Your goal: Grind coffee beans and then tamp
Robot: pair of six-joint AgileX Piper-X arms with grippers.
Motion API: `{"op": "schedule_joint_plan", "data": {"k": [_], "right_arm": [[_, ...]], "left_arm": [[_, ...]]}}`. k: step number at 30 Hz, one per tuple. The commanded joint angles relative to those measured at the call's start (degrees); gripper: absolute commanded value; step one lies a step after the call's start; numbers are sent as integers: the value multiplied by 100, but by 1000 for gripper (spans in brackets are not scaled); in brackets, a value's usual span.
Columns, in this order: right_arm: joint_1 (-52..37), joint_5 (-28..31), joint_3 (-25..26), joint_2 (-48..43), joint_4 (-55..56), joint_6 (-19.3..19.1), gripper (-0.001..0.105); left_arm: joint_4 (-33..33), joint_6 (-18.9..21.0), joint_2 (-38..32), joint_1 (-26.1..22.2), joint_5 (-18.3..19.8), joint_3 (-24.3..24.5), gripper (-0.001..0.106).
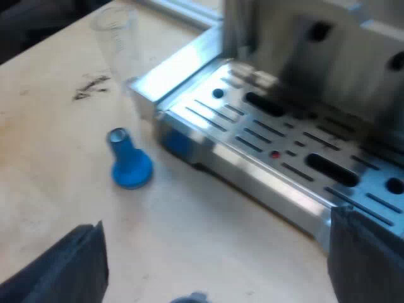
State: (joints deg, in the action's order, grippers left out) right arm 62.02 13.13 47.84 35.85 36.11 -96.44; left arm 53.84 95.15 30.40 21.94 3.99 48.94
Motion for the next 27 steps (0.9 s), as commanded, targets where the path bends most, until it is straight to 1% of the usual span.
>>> {"op": "schedule_joint_plan", "data": {"k": [1,2,3,4,5,7,8,9,11,13,14,15,16,18,19,24,25,27], "right_arm": [[-495,-407,242,170,127,-146,72],[-661,-458,281,217,162,-152,72],[-874,-501,343,269,240,-125,72],[-1146,-607,418,323,339,-106,72],[-1240,-675,452,337,381,-106,72],[-1819,-977,573,365,563,-81,72],[-1973,-1079,601,365,631,-58,72],[-2294,-1267,644,365,738,-12,72],[-2792,-1524,717,342,930,22,72],[-3396,-1805,797,334,1221,4,72],[-3503,-1876,818,334,1300,-17,72],[-3816,-1997,844,334,1441,-69,72],[-4107,-2088,851,319,1561,-191,72],[-4447,-2160,848,279,1728,-351,72],[-4661,-2190,848,232,1861,-494,72],[-5261,-2193,848,-80,2307,-934,72],[-5363,-2182,848,-163,2349,-956,72],[-5552,-2151,848,-334,2408,-1013,72]], "left_arm": [[-8,213,-134,5,-477,317,105],[-8,304,-132,5,-631,382,105],[-8,337,-112,-20,-843,486,105],[-8,337,-85,-92,-969,599,105],[-8,337,-64,-160,-977,668,105],[-8,337,-11,-404,-966,804,105],[-8,337,-1,-453,-958,817,105],[-8,337,25,-627,-938,845,105],[-8,337,61,-938,-850,845,105],[80,319,103,-1383,-442,845,105],[134,310,113,-1511,-251,845,105],[211,309,115,-1759,3,845,105],[270,293,114,-1915,154,845,105],[334,294,74,-1997,193,875,105],[384,294,17,-1983,194,893,105],[556,294,-348,-1963,190,893,105],[608,268,-584,-1963,190,893,105],[657,247,-773,-1963,190,893,105]]}}
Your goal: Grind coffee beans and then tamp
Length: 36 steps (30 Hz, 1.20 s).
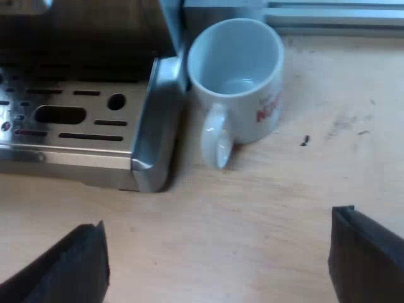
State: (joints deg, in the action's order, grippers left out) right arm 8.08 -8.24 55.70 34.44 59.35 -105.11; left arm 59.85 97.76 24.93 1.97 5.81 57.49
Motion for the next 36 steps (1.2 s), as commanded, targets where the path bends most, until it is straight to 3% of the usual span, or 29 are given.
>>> {"op": "schedule_joint_plan", "data": {"k": [1,14,25,29,36], "right_arm": [[-242,26,62,-279,124,-153,72],[-459,65,62,-1592,511,-316,72],[-459,54,62,-3082,1563,-318,72],[-459,54,62,-3557,1681,-318,72],[-442,-160,-63,-3763,1543,-282,72]], "left_arm": [[123,-13,-373,34,8,38,105],[1056,-30,-1796,34,8,38,105],[2088,-18,-3381,34,-2,50,105],[2513,-18,-3382,1,-80,104,105],[2126,151,-3382,5,-309,-216,105]]}}
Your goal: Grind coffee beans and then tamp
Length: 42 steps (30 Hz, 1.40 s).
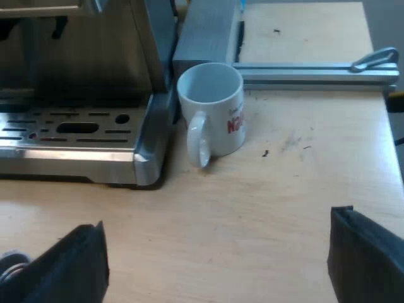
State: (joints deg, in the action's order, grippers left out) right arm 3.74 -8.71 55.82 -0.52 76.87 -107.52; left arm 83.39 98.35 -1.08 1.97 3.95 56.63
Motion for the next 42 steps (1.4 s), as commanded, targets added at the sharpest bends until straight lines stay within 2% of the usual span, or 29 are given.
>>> {"op": "schedule_joint_plan", "data": {"k": [1,9,13,22,27,35,37,42], "right_arm": [[-8,-160,-172,-267,-390,-41,72],[-8,-189,-1147,-256,-1575,-25,72],[-8,-189,-1666,-245,-1667,-25,72],[-8,-189,-2501,-245,-1667,-25,72],[-8,-189,-2576,-245,-1804,-25,72],[-8,-189,-2576,-245,-1804,-25,72],[-8,-189,-2576,-245,-1804,-25,72],[-8,-189,-2576,-245,-1804,-25,72]], "left_arm": [[-417,89,-781,5,-149,-244,105],[-1607,322,-769,5,-194,-1071,105],[-2024,321,-769,5,-194,-1576,105],[-2078,299,-758,5,-194,-2515,105],[-2333,181,-746,5,-194,-2580,105],[-2302,150,-746,5,-194,-2608,105],[-2439,-15,-746,5,-194,-2685,105],[-2594,-13,-759,5,-150,-2764,105]]}}
